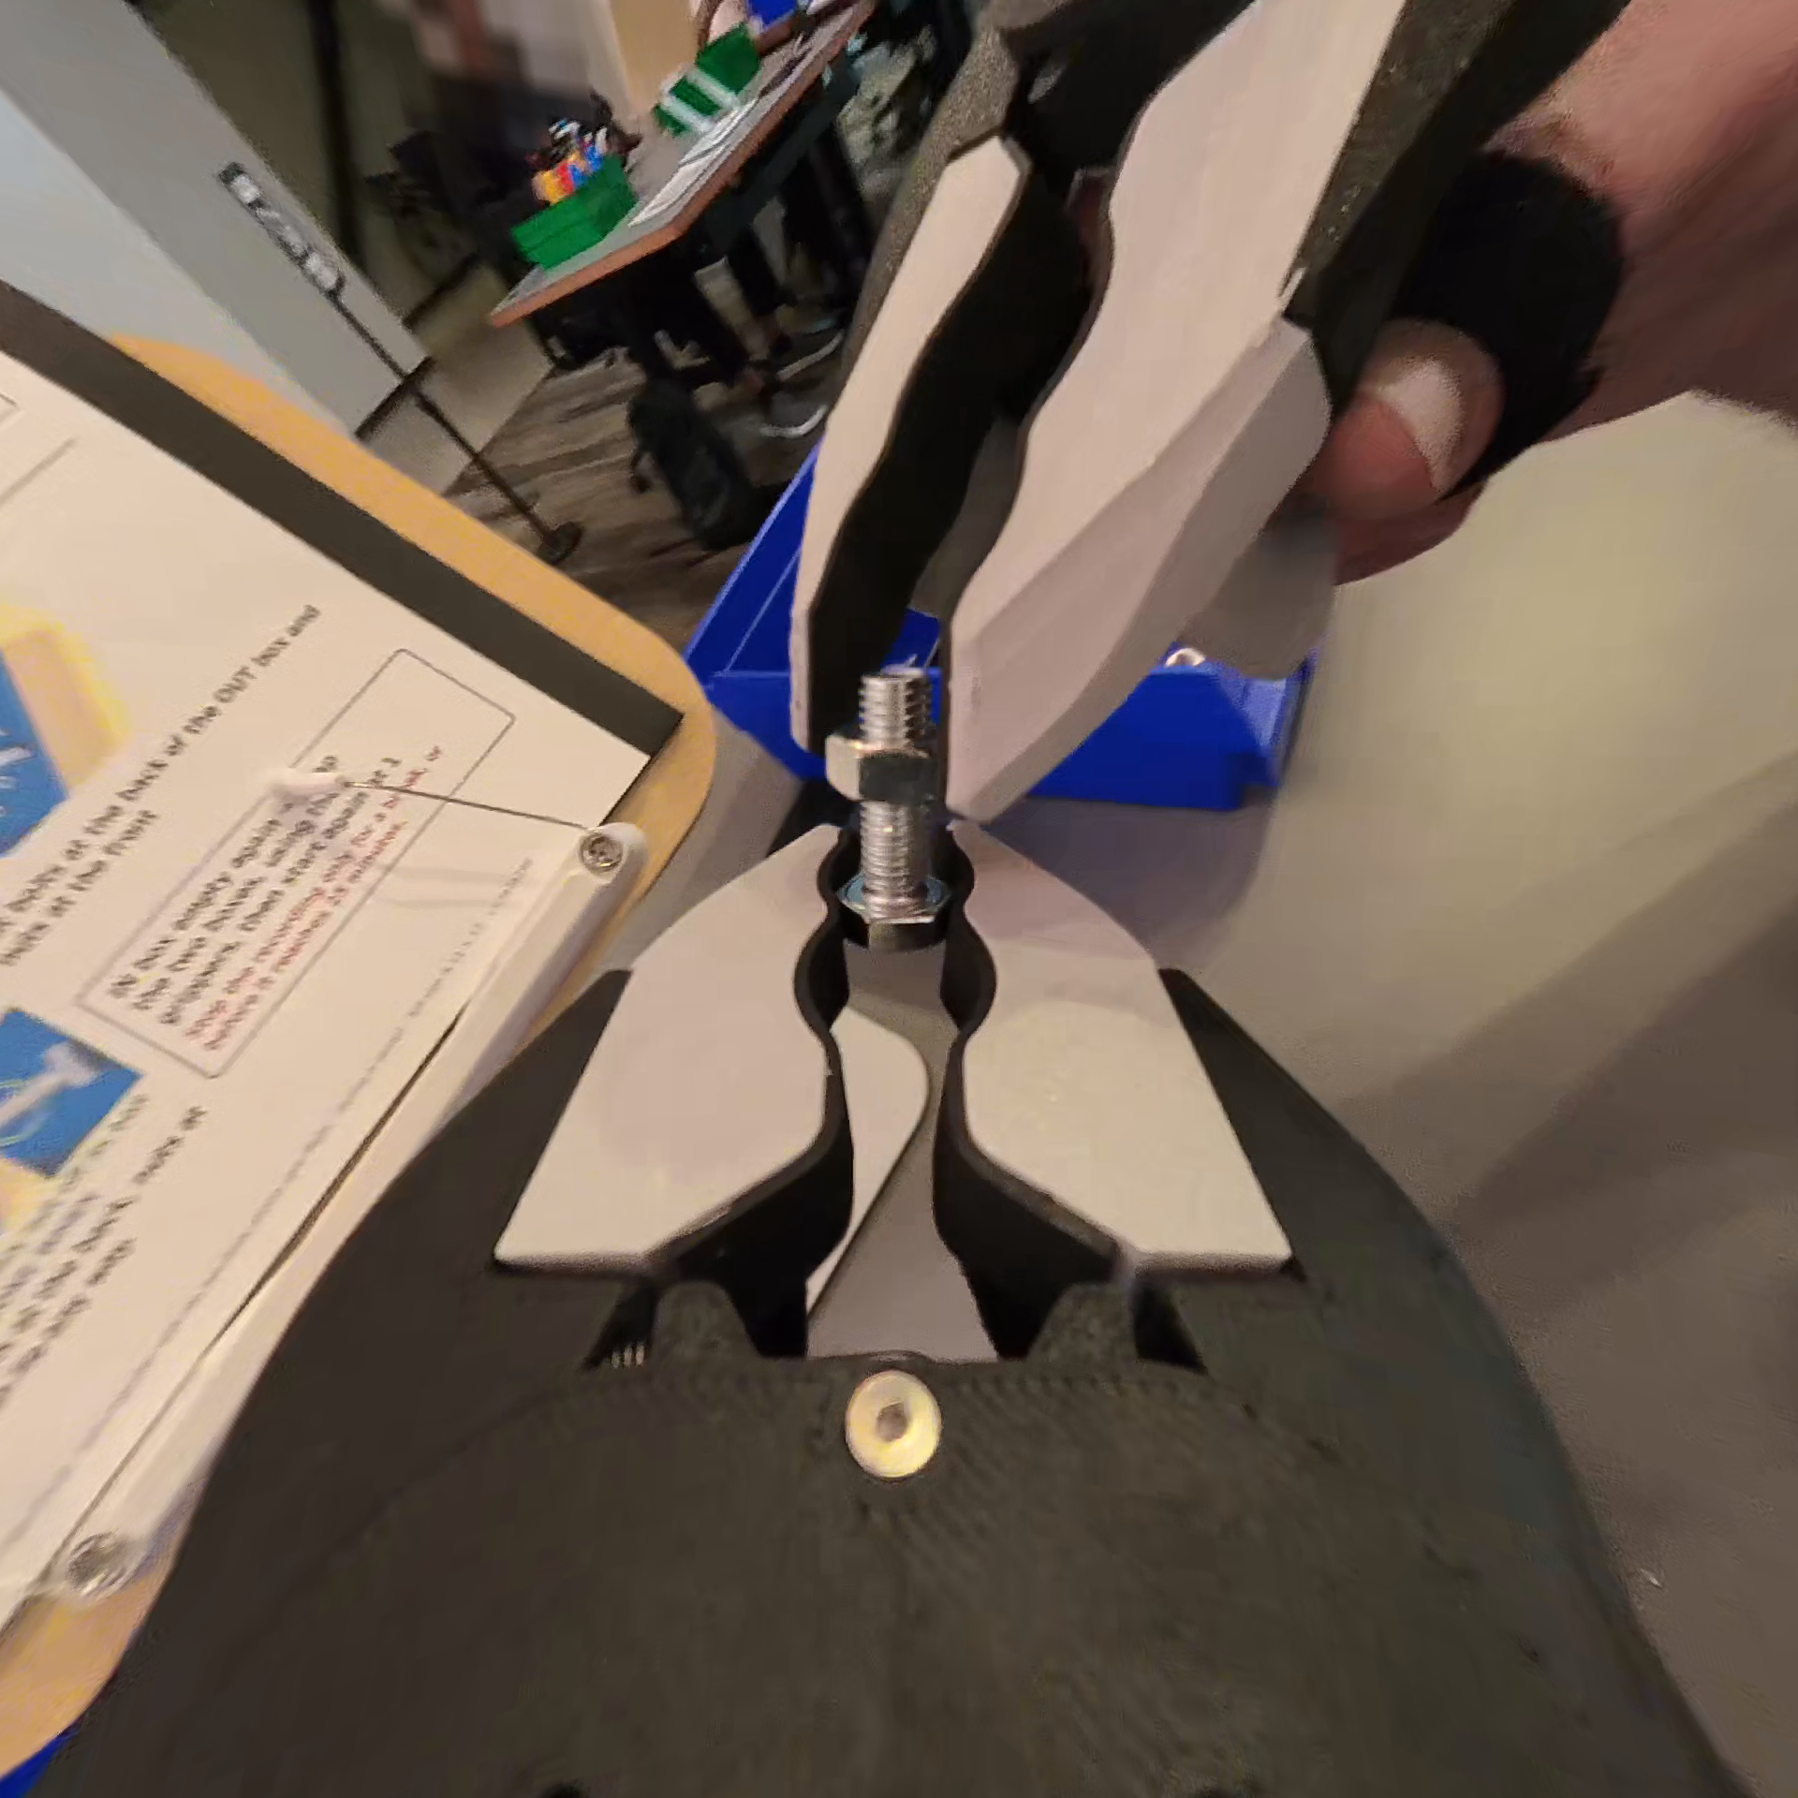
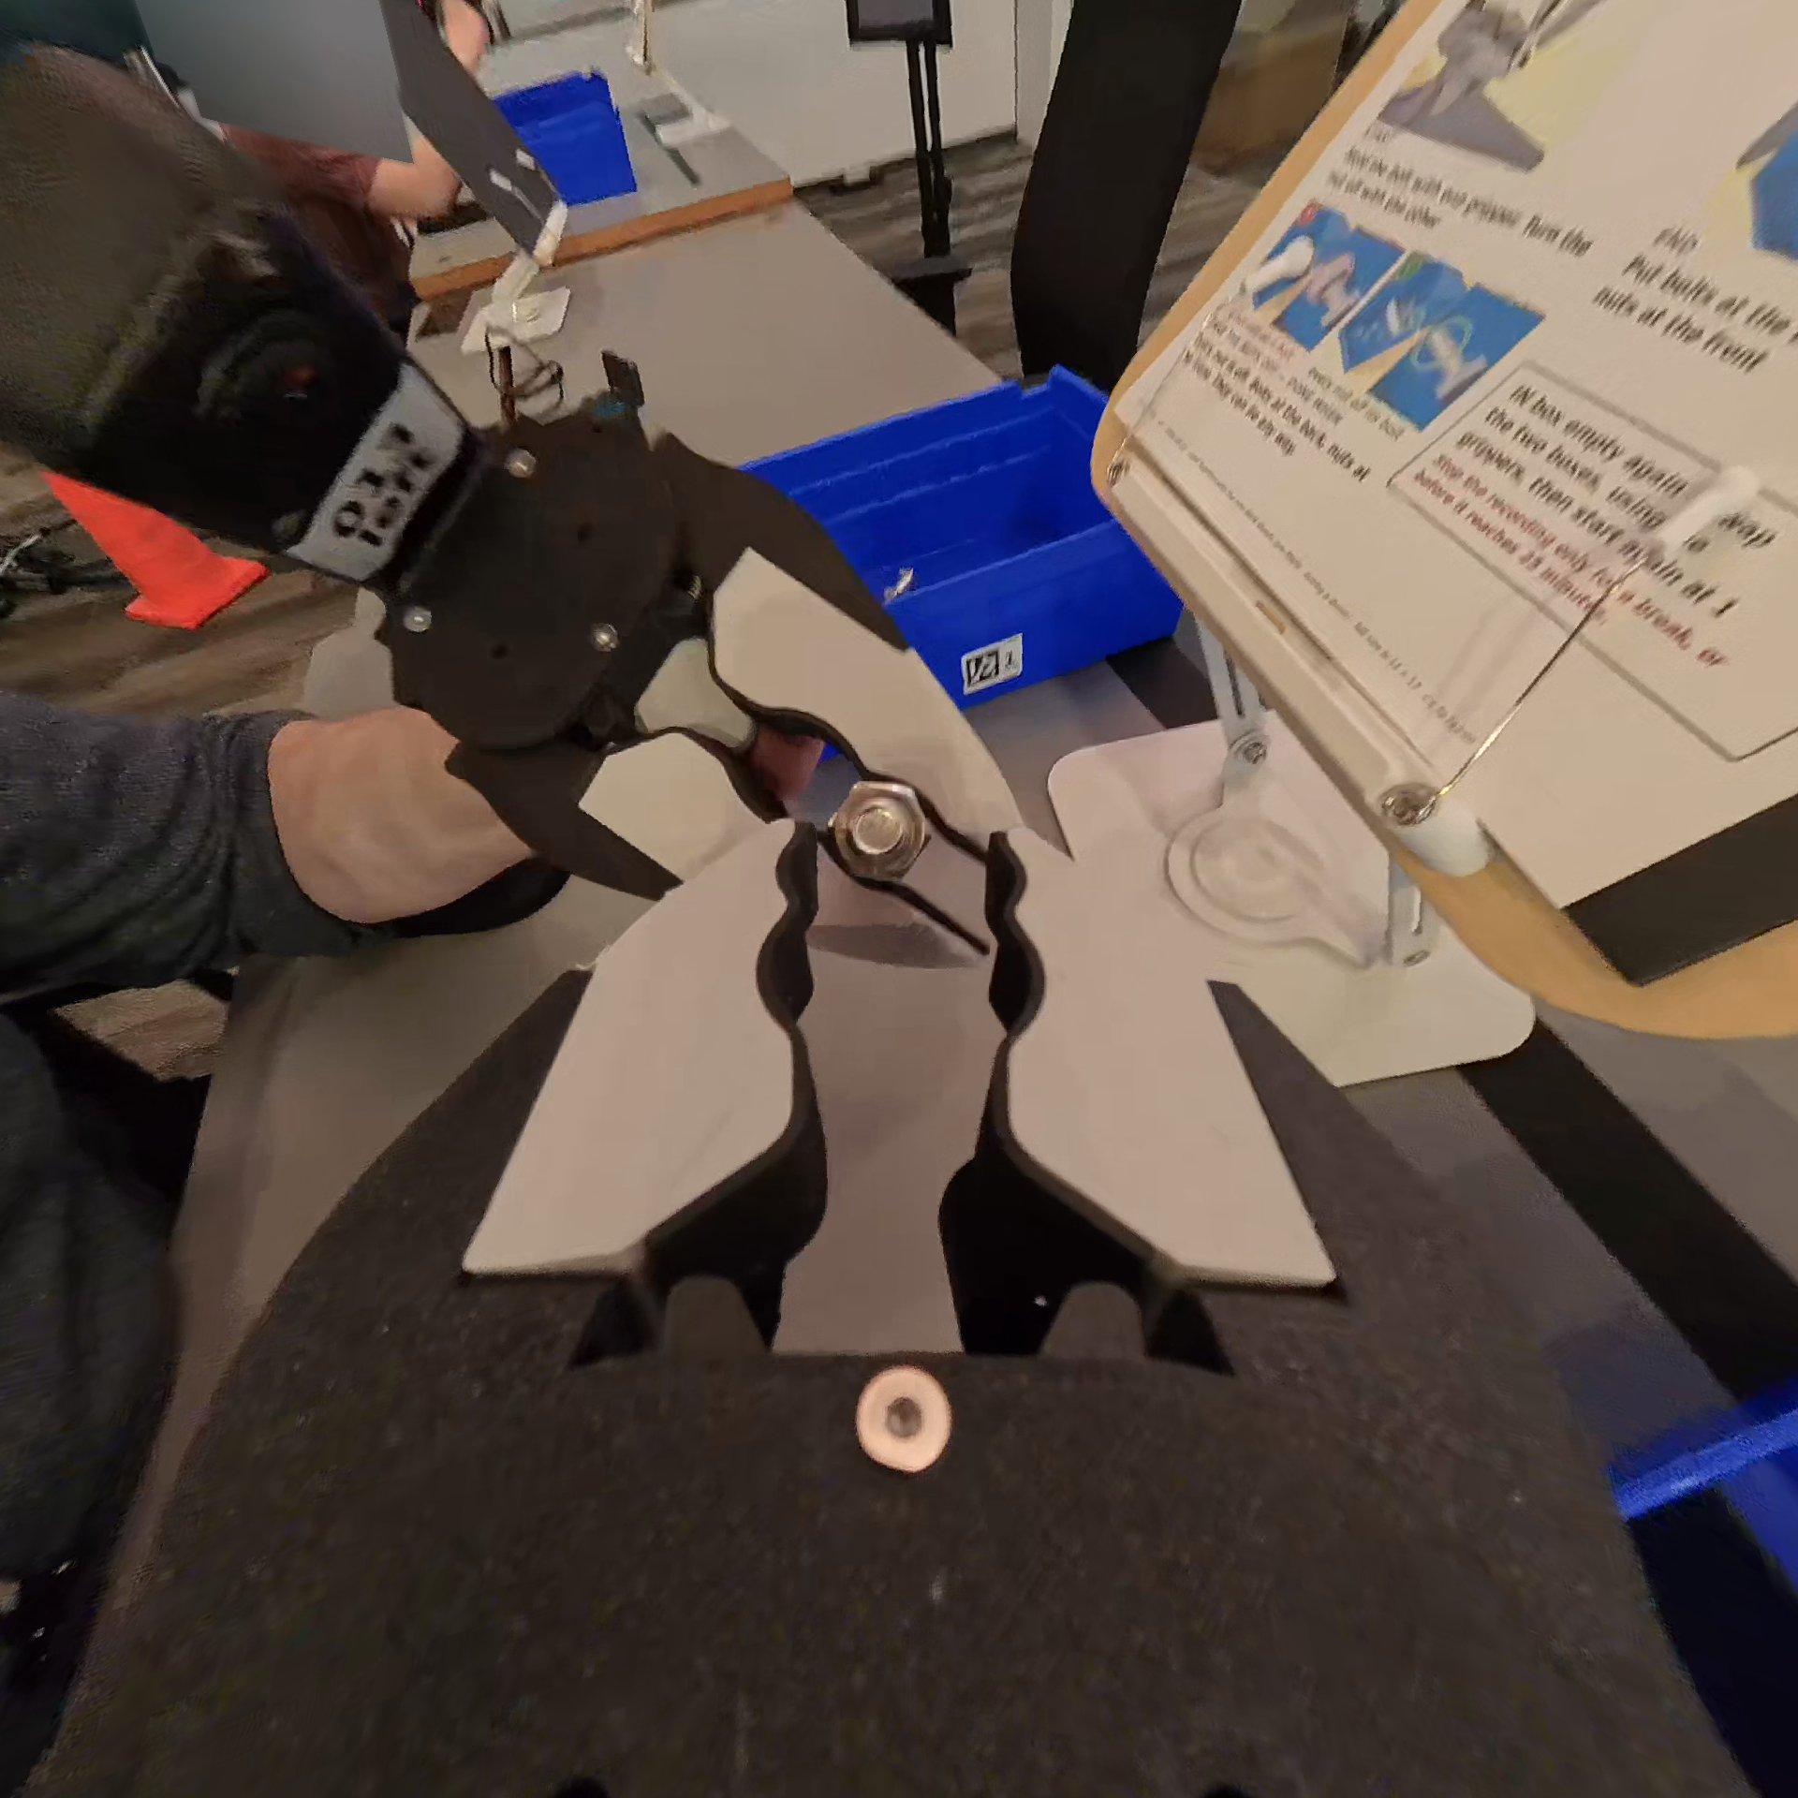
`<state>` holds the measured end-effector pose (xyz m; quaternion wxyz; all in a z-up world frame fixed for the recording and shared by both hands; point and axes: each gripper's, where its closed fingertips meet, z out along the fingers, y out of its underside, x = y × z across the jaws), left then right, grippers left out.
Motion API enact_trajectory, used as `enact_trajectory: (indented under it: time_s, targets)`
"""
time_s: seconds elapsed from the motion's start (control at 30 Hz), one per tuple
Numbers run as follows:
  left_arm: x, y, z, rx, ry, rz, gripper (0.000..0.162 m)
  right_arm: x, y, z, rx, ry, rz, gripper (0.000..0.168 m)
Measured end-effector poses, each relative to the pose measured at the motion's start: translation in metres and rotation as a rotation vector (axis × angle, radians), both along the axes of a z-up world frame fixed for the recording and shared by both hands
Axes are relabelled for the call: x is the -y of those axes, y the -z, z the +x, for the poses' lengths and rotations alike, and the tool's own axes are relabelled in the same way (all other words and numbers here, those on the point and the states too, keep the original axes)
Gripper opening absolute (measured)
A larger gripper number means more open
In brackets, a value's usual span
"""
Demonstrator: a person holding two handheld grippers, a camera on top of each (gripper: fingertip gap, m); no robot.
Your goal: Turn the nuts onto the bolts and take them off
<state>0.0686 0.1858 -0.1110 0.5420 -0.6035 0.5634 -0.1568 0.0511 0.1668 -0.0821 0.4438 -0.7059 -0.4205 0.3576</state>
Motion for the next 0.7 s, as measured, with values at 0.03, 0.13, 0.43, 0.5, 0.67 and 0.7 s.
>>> enact_trajectory:
  time_s: [0.03,0.13,0.43,0.5,0.67,0.7]
  targets:
    - [-0.003,-0.001,-0.001,-0.018,-0.036,0.037,0.015,0.001,0.004,-0.001,0.017,-0.004,-0.021,0.032]
    - [-0.005,-0.002,-0.001,-0.069,-0.104,0.126,0.015,0.001,0.005,-0.003,0.007,0.01,-0.055,0.028]
    - [-0.008,-0.004,-0.001,-0.137,-0.185,0.254,0.015,0.006,0.002,-0.001,-0.031,0.043,-0.057,0.02]
    - [-0.004,-0.003,0.0,-0.121,-0.144,0.208,0.014,0.009,0.002,-0.001,0.001,0.014,-0.006,0.019]
    - [0.026,0.011,0.012,-0.069,0.127,-0.078,0.014,0.026,0.009,0.003,0.256,-0.18,0.219,0.019]
    - [0.035,0.012,0.014,-0.049,0.204,-0.128,0.015,0.033,0.012,0.003,0.324,-0.243,0.29,0.019]
